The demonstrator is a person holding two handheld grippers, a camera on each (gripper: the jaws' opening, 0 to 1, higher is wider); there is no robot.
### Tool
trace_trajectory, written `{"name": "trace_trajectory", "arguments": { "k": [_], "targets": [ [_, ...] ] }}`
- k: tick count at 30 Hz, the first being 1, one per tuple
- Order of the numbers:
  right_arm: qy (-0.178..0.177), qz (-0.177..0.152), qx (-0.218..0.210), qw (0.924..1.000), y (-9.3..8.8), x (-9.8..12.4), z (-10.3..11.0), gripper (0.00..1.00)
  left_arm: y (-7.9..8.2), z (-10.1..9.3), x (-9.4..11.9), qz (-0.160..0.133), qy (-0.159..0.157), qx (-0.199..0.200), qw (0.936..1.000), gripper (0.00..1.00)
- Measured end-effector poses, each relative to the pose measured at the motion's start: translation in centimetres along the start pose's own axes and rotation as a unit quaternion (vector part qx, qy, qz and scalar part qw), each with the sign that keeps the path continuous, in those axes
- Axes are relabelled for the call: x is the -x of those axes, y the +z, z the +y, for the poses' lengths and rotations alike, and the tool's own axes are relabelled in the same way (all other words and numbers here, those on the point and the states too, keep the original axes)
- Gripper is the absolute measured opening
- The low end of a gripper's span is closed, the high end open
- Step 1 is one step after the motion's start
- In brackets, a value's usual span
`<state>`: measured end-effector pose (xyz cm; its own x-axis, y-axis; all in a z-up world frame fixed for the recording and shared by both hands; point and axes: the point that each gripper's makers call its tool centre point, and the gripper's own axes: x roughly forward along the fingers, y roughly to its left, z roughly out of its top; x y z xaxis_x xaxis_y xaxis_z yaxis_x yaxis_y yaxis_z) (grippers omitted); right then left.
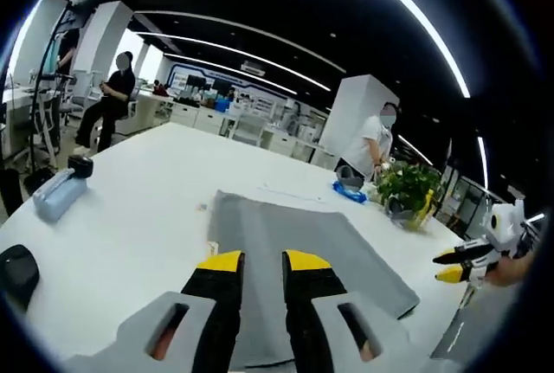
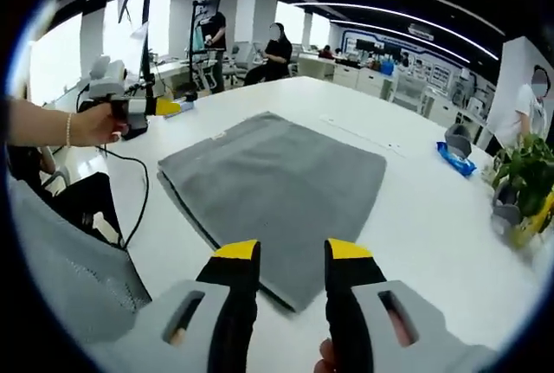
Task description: Fold the towel on the table until its edges align and the towel forms a compact rectangular stack.
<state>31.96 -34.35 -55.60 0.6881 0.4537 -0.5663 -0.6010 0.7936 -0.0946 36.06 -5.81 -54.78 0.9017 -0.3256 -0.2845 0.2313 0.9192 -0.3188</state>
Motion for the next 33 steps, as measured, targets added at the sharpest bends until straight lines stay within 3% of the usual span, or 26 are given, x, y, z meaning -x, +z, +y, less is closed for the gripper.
{"name": "trace_trajectory", "arguments": {
  "k": [4, 6, 12, 15, 19, 25, 31, 33],
  "targets": [
    [-0.005, -0.013, 0.011, 0.9999, 1.8, 0.4, -0.2, 0.29, -0.3, -0.2, 0.4, 0.002, -0.003, -0.025, 0.9997, 0.18],
    [-0.007, -0.024, 0.020, 0.9995, 2.5, 0.6, -0.4, 0.29, -0.5, -0.1, 0.8, -0.001, 0.001, -0.017, 0.9999, 0.18],
    [0.004, -0.020, 0.013, 0.9997, 3.0, 1.2, -1.4, 0.28, -0.5, -0.1, 1.4, -0.015, 0.017, 0.005, 0.9997, 0.18],
    [0.003, -0.016, 0.004, 0.9999, 3.0, 1.0, -2.5, 0.26, -0.7, -0.4, 1.2, -0.011, 0.016, -0.009, 0.9998, 0.18],
    [-0.002, 0.000, 0.004, 1.0000, 2.7, -0.3, -4.1, 0.25, -1.5, -0.8, 0.9, 0.000, 0.015, -0.025, 0.9996, 0.18],
    [-0.006, 0.014, -0.015, 0.9998, 2.5, -2.5, -6.1, 0.15, -2.7, -0.6, 0.8, 0.004, 0.021, 0.001, 0.9998, 0.18],
    [-0.009, 0.033, 0.016, 0.9993, 3.6, -4.8, -8.8, 0.00, -4.7, -1.1, 0.7, 0.028, 0.033, 0.008, 0.9990, 0.13],
    [-0.011, 0.032, 0.023, 0.9992, 4.5, -5.7, -9.7, 0.00, -5.4, -1.3, 0.8, 0.036, 0.034, 0.012, 0.9987, 0.10]
  ]
}}
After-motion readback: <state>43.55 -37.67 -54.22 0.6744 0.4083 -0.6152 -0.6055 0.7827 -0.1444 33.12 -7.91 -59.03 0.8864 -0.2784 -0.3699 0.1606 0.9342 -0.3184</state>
